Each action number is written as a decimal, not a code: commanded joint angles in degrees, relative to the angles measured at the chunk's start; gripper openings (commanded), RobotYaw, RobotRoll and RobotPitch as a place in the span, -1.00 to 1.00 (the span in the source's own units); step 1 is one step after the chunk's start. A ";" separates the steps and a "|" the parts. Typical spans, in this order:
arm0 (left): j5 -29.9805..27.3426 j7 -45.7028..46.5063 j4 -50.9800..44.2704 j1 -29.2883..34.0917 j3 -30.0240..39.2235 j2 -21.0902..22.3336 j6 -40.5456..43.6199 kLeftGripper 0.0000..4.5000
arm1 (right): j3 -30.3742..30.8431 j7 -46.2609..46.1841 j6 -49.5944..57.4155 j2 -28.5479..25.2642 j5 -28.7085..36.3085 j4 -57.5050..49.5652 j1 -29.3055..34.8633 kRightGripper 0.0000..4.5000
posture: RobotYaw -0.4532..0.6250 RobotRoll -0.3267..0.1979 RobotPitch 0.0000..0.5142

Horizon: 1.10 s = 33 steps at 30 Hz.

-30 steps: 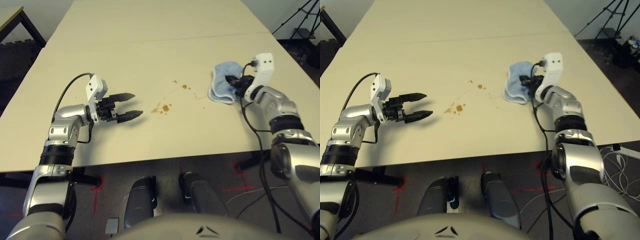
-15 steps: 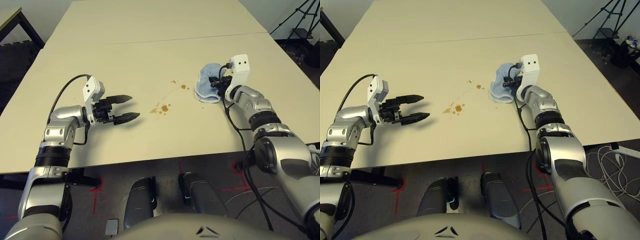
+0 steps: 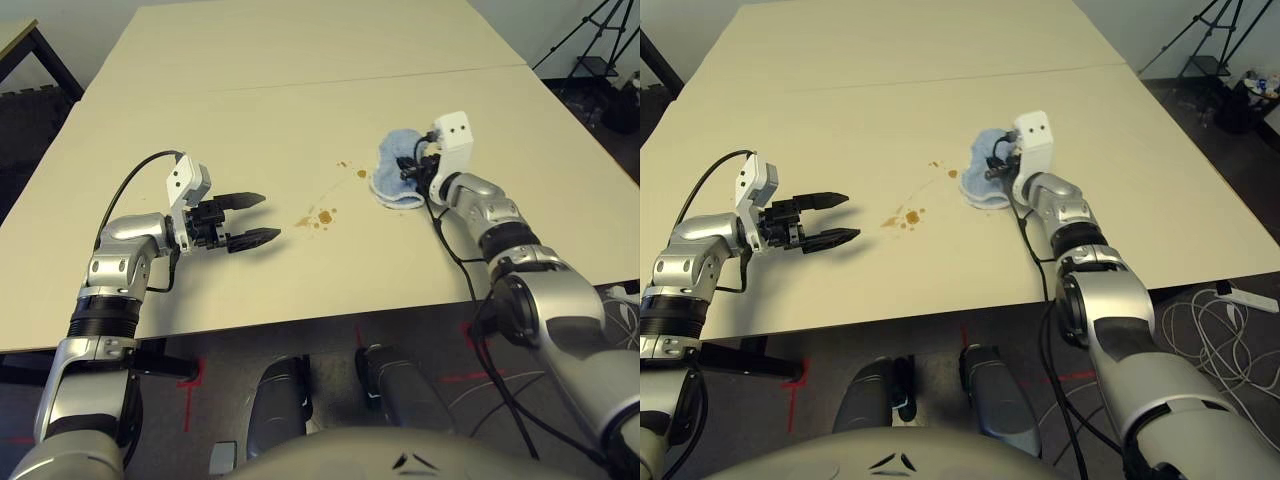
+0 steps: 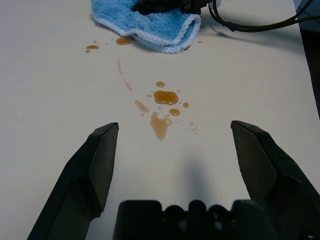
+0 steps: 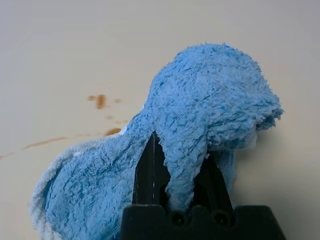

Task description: Wipe the water off the table with a rag.

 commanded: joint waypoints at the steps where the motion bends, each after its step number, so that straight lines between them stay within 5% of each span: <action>1: -0.26 0.32 -1.86 1.34 0.73 0.67 0.65 1.00 | 2.10 1.00 0.73 2.68 -1.86 3.38 -0.70 -1.00 | -0.53 0.25 -0.55; 16: -1.17 1.78 -6.22 5.04 1.86 0.91 2.60 1.00 | 3.65 1.48 -1.42 7.56 -4.78 6.02 -4.83 -1.00 | -0.45 0.25 -0.50; 33: -0.12 0.73 -2.51 1.67 -0.22 -0.56 1.65 1.00 | -1.09 0.03 -0.89 -12.72 -3.39 6.59 -4.47 -1.00 | -0.58 0.25 -0.51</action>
